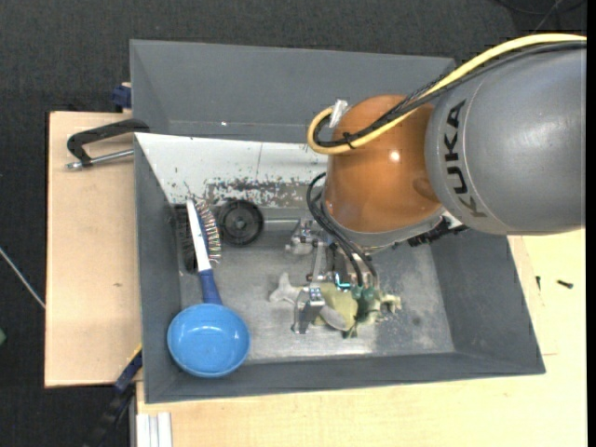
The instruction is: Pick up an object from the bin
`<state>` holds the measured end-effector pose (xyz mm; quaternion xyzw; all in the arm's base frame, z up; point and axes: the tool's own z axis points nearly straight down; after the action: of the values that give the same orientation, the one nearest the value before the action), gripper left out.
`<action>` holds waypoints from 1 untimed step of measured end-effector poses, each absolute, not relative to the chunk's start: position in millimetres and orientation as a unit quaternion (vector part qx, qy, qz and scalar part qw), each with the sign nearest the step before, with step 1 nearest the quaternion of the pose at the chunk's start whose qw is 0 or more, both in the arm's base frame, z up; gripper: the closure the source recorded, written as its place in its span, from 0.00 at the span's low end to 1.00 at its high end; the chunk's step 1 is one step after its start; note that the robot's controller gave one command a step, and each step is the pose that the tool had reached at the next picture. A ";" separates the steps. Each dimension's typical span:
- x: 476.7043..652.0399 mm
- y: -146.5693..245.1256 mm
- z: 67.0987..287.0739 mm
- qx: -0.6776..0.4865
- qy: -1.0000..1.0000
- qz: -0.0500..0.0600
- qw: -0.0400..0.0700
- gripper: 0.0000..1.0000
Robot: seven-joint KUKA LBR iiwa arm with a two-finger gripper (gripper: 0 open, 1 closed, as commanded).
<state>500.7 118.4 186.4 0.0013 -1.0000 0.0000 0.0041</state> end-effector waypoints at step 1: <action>496.9 48.2 91.6 0.017 -1.000 0.001 0.004 0.00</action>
Offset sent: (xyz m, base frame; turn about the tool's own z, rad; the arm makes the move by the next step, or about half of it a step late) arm -0.0024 -0.0669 -0.0908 -0.0365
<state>496.9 48.2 91.6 0.0172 -0.9998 0.0013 0.0041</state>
